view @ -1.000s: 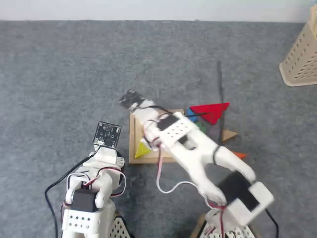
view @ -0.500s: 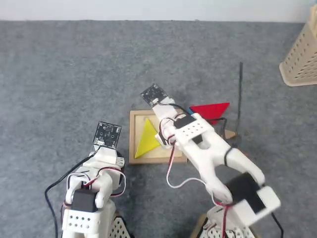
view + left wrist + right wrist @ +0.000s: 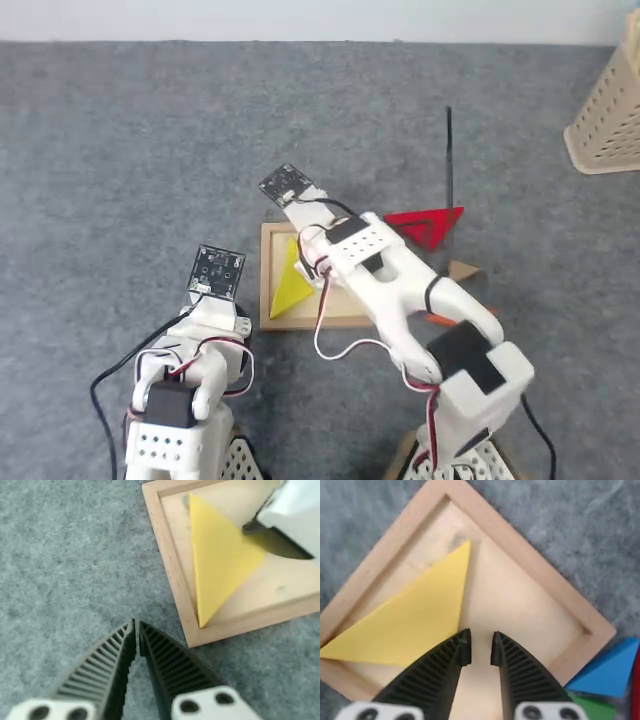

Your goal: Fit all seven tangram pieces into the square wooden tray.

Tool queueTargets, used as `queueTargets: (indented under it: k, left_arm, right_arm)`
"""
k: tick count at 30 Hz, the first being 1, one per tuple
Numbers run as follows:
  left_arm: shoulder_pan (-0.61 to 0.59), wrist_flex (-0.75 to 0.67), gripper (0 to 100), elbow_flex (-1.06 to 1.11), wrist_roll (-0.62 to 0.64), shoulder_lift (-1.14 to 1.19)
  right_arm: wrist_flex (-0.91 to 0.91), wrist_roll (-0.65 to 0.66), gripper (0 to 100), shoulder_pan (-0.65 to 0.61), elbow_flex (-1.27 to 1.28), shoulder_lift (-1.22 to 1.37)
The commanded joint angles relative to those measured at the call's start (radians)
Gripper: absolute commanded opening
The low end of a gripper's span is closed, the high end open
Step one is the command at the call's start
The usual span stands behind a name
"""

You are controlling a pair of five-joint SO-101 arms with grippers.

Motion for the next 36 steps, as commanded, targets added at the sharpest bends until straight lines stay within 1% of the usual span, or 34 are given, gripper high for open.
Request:
queueTargets:
  k: [1,7,11,13,16,20,24,30,36]
  left_arm:
    - [0.000,0.006,1,-0.019,0.009,-0.020]
    - [0.000,0.006,1,-0.019,0.009,-0.020]
    - [0.000,0.006,1,-0.019,0.009,-0.020]
    - [0.000,0.006,1,-0.019,0.009,-0.020]
    - [0.000,0.006,1,-0.019,0.009,-0.020]
    - [0.000,0.006,1,-0.019,0.009,-0.020]
    - [0.000,0.006,1,-0.019,0.009,-0.020]
    - [0.000,0.006,1,-0.019,0.009,-0.020]
    - [0.000,0.006,1,-0.019,0.009,-0.020]
  right_arm:
    - [0.004,0.012,11.6,-0.044,-0.066,0.013]
    - [-0.015,0.011,11.7,-0.097,-0.083,-0.016]
    - [-0.025,0.006,11.7,-0.101,-0.075,-0.061]
    - [-0.022,-0.025,11.7,-0.077,-0.072,-0.096]
    - [-0.022,-0.037,11.7,-0.035,-0.031,-0.182]
    - [-0.033,-0.046,11.7,0.058,0.068,-0.265]
    - [-0.035,-0.046,11.7,0.117,0.094,-0.205]
    - [-0.030,-0.043,11.3,0.134,0.043,-0.073]
    - [-0.012,-0.043,11.3,0.226,0.031,-0.048]
